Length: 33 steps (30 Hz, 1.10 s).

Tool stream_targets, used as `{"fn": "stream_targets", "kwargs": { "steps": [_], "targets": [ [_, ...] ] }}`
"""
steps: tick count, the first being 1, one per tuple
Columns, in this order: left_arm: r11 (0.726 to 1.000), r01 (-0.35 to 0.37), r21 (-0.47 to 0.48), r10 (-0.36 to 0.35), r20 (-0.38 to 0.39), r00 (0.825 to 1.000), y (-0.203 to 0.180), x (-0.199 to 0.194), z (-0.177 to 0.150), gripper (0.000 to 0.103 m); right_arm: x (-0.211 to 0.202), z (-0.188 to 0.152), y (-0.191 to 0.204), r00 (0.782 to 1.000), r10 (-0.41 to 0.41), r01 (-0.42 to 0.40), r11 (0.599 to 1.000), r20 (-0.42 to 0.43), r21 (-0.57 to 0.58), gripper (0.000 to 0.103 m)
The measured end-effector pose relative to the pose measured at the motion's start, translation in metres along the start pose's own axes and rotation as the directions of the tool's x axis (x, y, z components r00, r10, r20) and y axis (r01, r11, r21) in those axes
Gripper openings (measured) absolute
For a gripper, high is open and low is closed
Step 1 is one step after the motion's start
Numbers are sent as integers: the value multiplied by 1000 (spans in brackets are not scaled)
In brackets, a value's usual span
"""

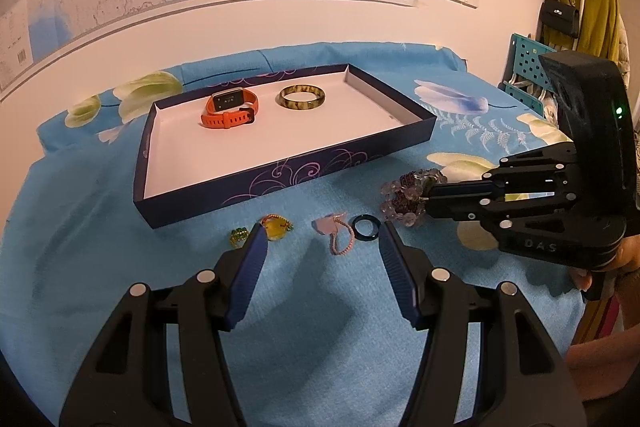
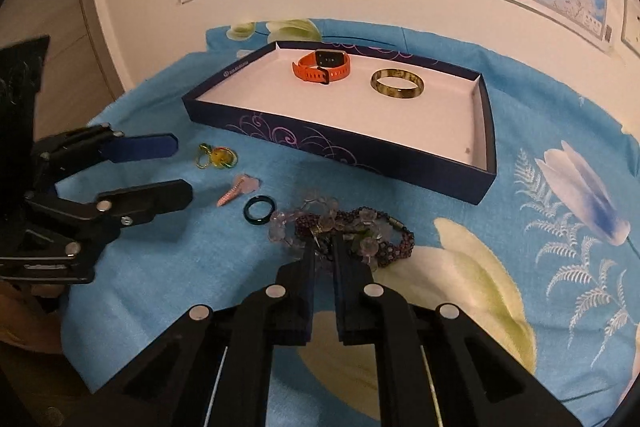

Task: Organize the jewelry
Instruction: 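Withdraw both tools and move the right tool toward the crystal bracelet, then grasp the clear crystal bracelet with the right tool while the left tool grasps the pink pendant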

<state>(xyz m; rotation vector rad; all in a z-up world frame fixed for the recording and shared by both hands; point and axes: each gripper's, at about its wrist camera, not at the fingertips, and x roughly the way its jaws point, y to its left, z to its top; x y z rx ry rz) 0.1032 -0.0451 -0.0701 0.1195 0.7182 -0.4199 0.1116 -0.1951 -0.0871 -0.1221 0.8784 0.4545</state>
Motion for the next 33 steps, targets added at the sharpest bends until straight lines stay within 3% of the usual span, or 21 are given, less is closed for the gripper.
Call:
{"fn": "stream_targets", "kwargs": {
  "steps": [4, 12, 15, 18, 21, 25, 28, 31, 33],
  "targets": [
    [1000, 11, -14, -11, -5, 1000, 3, 1, 0, 56, -18, 3, -8, 995, 81, -85, 994, 52, 69, 7],
    [1000, 21, -10, -22, -8, 1000, 2, 2, -1, 56, -51, 15, -21, 974, 163, -186, 972, 159, 143, 7],
    [1000, 27, -9, -27, -9, 1000, 1, 2, -1, 56, -64, 20, -26, 950, 226, -263, 951, 214, 162, 0],
    [999, 32, -12, -32, -11, 999, 0, 3, -2, 56, -73, 28, -25, 943, 223, -265, 952, 249, 152, 0],
    [999, 34, -11, -34, -10, 999, 1, 2, -2, 56, -66, 29, -27, 958, 189, -224, 963, 216, 151, 0],
    [999, 32, -11, -32, -10, 999, 1, 3, -4, 56, -48, 18, -31, 976, 174, -196, 965, 133, 175, 6],
    [999, 31, -19, -32, -14, 999, 3, 3, -4, 56, -33, 3, -21, 988, 147, -153, 979, 50, 135, 28],
    [999, 29, -21, -29, -12, 1000, 4, 2, -4, 56, -24, -12, -9, 989, 144, -142, 986, -17, 84, 33],
    [999, 29, -21, -29, -13, 999, 4, 3, -4, 56, -23, -18, -2, 989, 142, -140, 989, -36, 55, 48]
  ]
}}
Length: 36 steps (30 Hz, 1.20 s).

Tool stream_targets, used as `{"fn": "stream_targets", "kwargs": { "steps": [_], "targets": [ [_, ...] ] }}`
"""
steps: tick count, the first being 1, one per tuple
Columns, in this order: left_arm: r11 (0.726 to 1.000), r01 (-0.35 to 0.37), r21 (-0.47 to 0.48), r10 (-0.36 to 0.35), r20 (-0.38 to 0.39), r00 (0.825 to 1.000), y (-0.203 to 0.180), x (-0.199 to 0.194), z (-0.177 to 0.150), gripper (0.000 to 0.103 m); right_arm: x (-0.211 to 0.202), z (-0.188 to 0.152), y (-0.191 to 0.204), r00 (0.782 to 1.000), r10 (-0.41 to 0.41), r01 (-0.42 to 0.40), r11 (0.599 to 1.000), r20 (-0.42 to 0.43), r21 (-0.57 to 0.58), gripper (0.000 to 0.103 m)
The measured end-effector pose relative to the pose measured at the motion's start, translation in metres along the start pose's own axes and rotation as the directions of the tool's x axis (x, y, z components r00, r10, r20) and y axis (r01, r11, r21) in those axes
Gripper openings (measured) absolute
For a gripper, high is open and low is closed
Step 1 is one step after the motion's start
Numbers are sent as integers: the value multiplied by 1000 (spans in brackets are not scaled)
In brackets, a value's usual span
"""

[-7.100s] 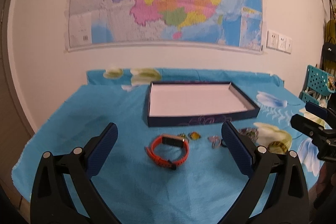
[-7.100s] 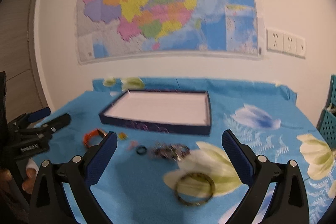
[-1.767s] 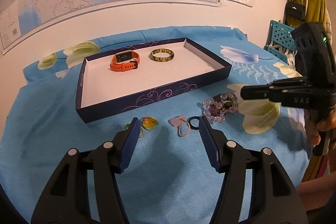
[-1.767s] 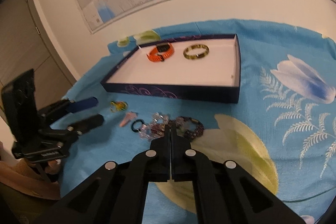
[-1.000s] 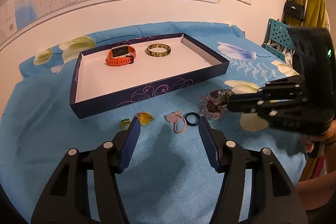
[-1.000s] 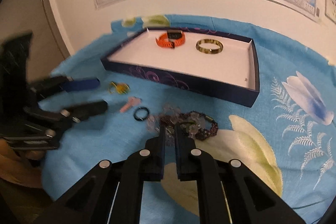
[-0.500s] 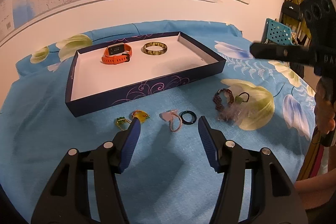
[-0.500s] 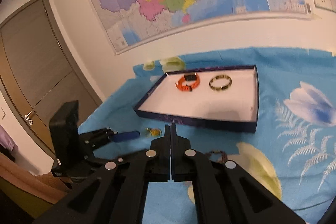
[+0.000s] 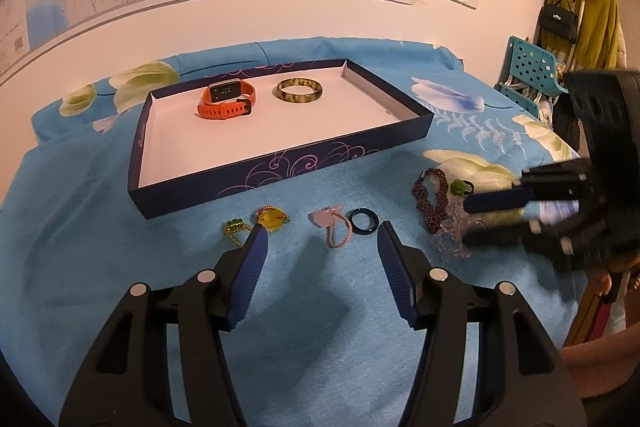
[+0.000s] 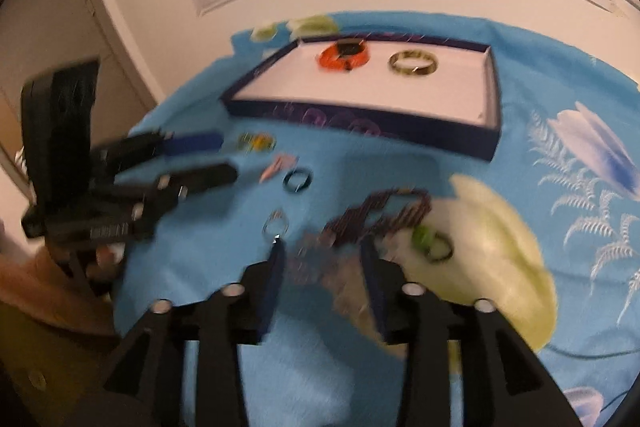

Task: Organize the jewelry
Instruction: 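Grasp the clear crystal bracelet with the right tool while the left tool grasps the pink pendant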

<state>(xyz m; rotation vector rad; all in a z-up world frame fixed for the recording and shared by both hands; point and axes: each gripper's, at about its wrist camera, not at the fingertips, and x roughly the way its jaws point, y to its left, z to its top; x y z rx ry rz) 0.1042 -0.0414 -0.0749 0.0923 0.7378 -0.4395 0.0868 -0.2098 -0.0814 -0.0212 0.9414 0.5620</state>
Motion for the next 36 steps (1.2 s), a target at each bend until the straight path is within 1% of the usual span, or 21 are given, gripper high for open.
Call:
{"fn": "stream_targets", "kwargs": {
  "steps": [1, 2, 3, 5, 7, 8, 9, 10, 12, 13, 16, 17, 19, 21, 22, 26, 30, 34, 36],
  "targets": [
    [1000, 0, 1, 0, -1, 1000, 0, 0, 0, 56, 0, -3, 3, 1000, -12, 12, 1000, 2, -15, 54],
    [1000, 0, 2, 0, -3, 1000, -1, 0, 0, 56, 1, -5, 6, 1000, -27, 27, 999, -3, -38, 57],
    [1000, 0, 4, 0, -5, 1000, -1, 1, 0, 56, 2, -7, 8, 999, -43, 43, 998, -3, -56, 56],
    [1000, 0, 5, 0, -7, 1000, -1, 1, 0, 56, 2, -9, 11, 996, -84, 84, 993, 0, -86, 47],
    [1000, 0, 6, 1, -8, 1000, -2, 1, 0, 56, 2, -9, 11, 993, -114, 113, 989, -6, -100, 26],
    [1000, 0, 5, 0, -9, 1000, -3, 1, 0, 56, 2, -9, 10, 992, -129, 128, 986, -3, -106, 23],
    [1000, 0, 5, 0, -9, 1000, -3, 1, 0, 56, 1, -8, 10, 991, -134, 133, 985, -2, -107, 8],
    [1000, 0, 4, 0, -9, 1000, -3, 1, 0, 56, 0, -8, 9, 991, -130, 130, 986, 2, -103, 8],
    [1000, 0, 5, 0, -9, 1000, -3, 2, 0, 56, -6, -6, 4, 996, -89, 90, 994, 20, -67, 8],
    [1000, -2, 5, 2, -9, 1000, -3, 2, 0, 56, -9, -5, 2, 996, -84, 86, 995, 32, -52, 8],
    [1000, 0, 5, 0, -9, 1000, -3, 2, 0, 56, -24, 4, -7, 995, -33, 33, 999, 96, 11, 8],
    [1000, 1, 6, -1, -8, 1000, -4, 1, 0, 56, -33, 8, -10, 991, -12, 7, 999, 131, 32, 8],
    [1000, 2, 9, -2, -8, 1000, -5, 2, 0, 56, -46, 15, -13, 983, 7, -18, 998, 183, 54, 8],
    [1000, 7, 12, -7, -9, 1000, -6, 2, 0, 56, -57, 21, -16, 974, 35, -53, 996, 225, 73, 8],
    [1000, 8, 17, -8, -9, 1000, -7, 3, -1, 55, -63, 24, -17, 969, 35, -55, 996, 245, 74, 8],
    [1000, 18, 25, -18, -17, 1000, -9, 4, 0, 52, -71, 30, -15, 961, 39, -59, 996, 272, 65, 8],
    [999, 35, 23, -34, -37, 999, -8, 8, 1, 46, -71, 31, -15, 962, 36, -56, 996, 272, 68, 8],
    [999, 54, 8, -53, -103, 993, -7, 24, 5, 34, -65, 30, -16, 964, 41, -63, 995, 263, 77, 8],
    [998, 61, -2, -61, -128, 990, -4, 31, 6, 31, -62, 30, -17, 965, 44, -68, 994, 260, 84, 8]
  ]
}}
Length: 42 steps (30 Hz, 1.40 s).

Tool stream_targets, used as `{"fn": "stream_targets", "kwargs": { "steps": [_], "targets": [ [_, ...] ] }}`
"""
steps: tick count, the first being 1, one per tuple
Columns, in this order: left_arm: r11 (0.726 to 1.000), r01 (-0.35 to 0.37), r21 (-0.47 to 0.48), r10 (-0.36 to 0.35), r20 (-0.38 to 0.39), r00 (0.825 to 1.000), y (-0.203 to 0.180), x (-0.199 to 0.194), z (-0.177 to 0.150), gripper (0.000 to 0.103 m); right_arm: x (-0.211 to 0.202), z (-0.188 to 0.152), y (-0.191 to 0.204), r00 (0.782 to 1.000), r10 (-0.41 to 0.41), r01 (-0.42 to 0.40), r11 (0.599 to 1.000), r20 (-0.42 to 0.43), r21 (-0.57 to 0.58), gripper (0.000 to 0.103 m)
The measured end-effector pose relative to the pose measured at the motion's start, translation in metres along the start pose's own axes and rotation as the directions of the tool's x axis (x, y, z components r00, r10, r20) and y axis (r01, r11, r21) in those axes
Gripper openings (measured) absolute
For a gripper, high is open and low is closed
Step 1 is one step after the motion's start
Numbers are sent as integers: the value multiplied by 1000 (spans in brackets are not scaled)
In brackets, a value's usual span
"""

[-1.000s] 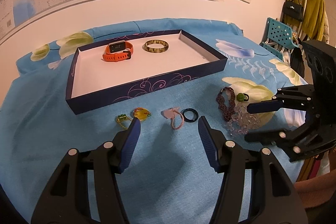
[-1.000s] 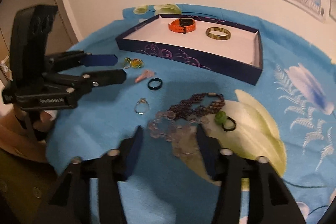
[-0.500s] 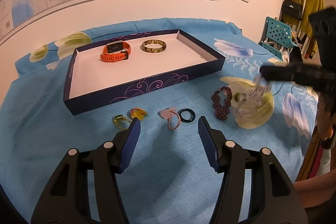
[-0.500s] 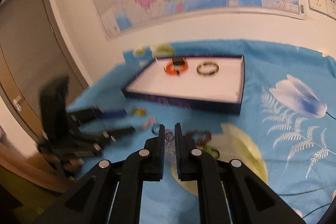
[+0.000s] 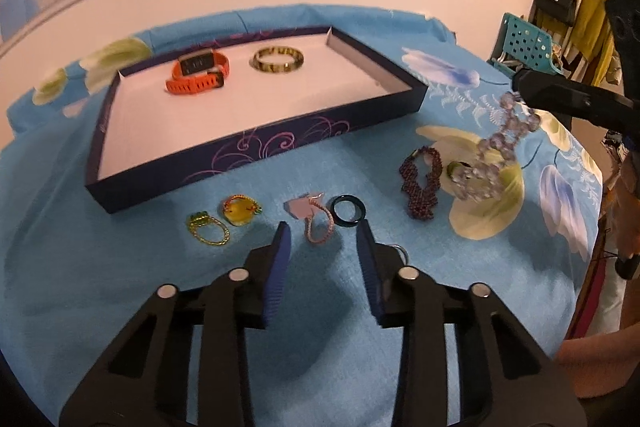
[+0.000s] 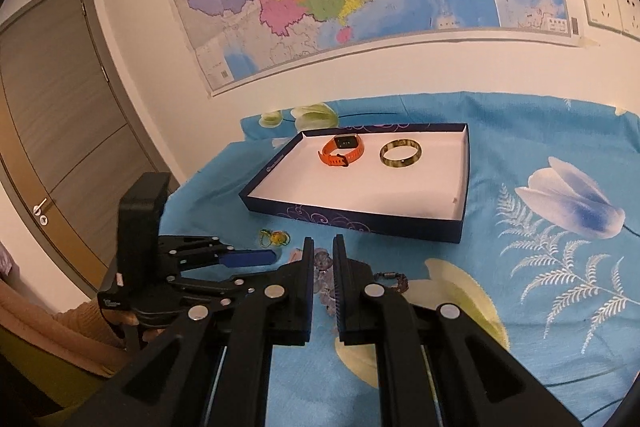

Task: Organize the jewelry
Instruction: 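Grasp the clear crystal bracelet with the right tool while the left tool grasps the pink pendant, then carry both items into the tray and release the crystal bracelet from the right tool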

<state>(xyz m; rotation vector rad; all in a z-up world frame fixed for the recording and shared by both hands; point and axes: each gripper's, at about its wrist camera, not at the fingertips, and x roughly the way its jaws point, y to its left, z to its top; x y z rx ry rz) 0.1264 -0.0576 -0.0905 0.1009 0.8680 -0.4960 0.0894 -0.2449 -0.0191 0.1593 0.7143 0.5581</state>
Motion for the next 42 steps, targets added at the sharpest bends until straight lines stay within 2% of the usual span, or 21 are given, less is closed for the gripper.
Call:
{"fn": "stream_targets", "kwargs": {
  "steps": [3, 8, 16, 24, 27, 42],
  "targets": [
    [1000, 5, -21, -5, -33, 999, 4, 10, 2, 21, 2, 0, 0, 1000, -3, 3, 1000, -2, -1, 8],
    [998, 25, -56, -27, -32, 999, 11, 12, 7, 4, 6, 3, -1, 1000, 1, -1, 1000, 0, 2, 8],
    [997, 35, -64, -34, 19, 999, 14, -7, 17, 4, 9, 17, -2, 1000, 3, -3, 1000, 20, -15, 8],
    [997, 40, -63, -34, 92, 995, 22, -29, 39, 4, 17, 46, -7, 999, 6, -4, 999, 48, -37, 8],
    [998, 18, -61, -12, 110, 994, 28, -31, 48, 4, 22, 56, -11, 998, 12, -10, 999, 55, -30, 8],
    [997, -51, -55, 57, 121, 991, 56, -12, 85, 4, 74, 96, -34, 999, -13, 13, 1000, 32, 1, 8]
  ]
}}
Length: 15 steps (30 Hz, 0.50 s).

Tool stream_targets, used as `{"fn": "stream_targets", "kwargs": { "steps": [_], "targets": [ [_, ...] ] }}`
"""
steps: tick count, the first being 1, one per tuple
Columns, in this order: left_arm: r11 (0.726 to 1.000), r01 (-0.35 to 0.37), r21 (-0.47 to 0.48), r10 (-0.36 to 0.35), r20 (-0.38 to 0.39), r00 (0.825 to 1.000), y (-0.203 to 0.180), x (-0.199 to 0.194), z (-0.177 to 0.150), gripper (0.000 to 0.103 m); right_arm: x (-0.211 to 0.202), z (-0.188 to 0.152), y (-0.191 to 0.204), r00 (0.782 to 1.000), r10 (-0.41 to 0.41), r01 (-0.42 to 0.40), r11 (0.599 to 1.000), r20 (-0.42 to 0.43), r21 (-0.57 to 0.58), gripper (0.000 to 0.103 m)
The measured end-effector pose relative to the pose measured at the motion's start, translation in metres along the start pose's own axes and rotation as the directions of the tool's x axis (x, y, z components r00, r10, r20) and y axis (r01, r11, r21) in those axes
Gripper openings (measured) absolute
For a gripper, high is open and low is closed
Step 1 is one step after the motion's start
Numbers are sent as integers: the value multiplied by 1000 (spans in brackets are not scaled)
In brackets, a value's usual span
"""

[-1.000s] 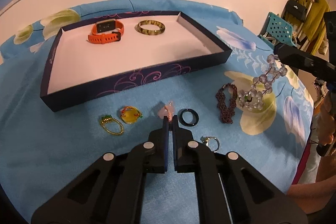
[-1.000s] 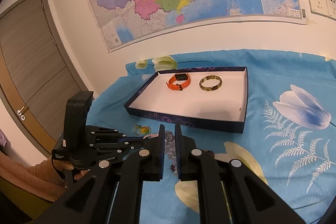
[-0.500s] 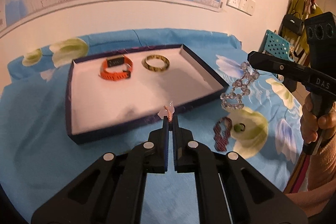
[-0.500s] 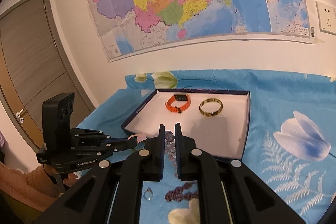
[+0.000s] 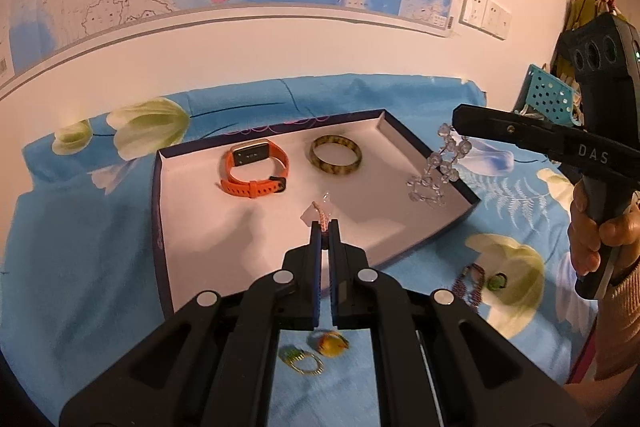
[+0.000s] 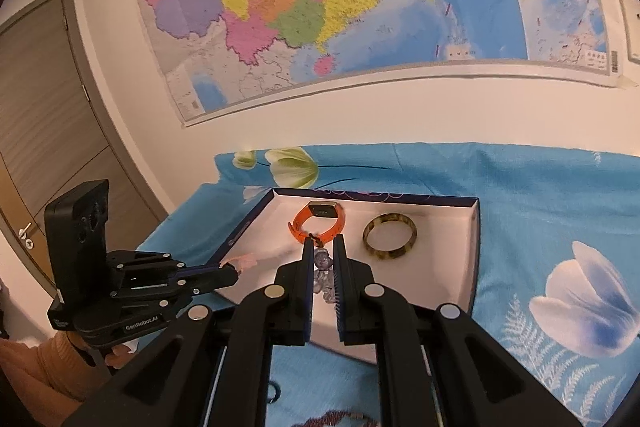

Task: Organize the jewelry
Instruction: 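Carry both items into the tray and release the crystal bracelet from the right tool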

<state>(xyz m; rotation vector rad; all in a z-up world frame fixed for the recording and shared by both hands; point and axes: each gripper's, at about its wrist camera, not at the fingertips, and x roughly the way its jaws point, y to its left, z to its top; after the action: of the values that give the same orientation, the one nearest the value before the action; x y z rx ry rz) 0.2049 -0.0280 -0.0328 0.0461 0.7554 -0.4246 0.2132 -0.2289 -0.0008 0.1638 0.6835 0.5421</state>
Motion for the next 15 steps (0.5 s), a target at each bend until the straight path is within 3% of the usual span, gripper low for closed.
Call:
{"fn": "stream_targets", "kwargs": {
  "steps": [15],
  "targets": [
    [999, -34, -10, 33, -64, 997, 20, 41, 11, 4, 56, 13, -17, 998, 16, -13, 999, -57, 51, 8]
  ]
}}
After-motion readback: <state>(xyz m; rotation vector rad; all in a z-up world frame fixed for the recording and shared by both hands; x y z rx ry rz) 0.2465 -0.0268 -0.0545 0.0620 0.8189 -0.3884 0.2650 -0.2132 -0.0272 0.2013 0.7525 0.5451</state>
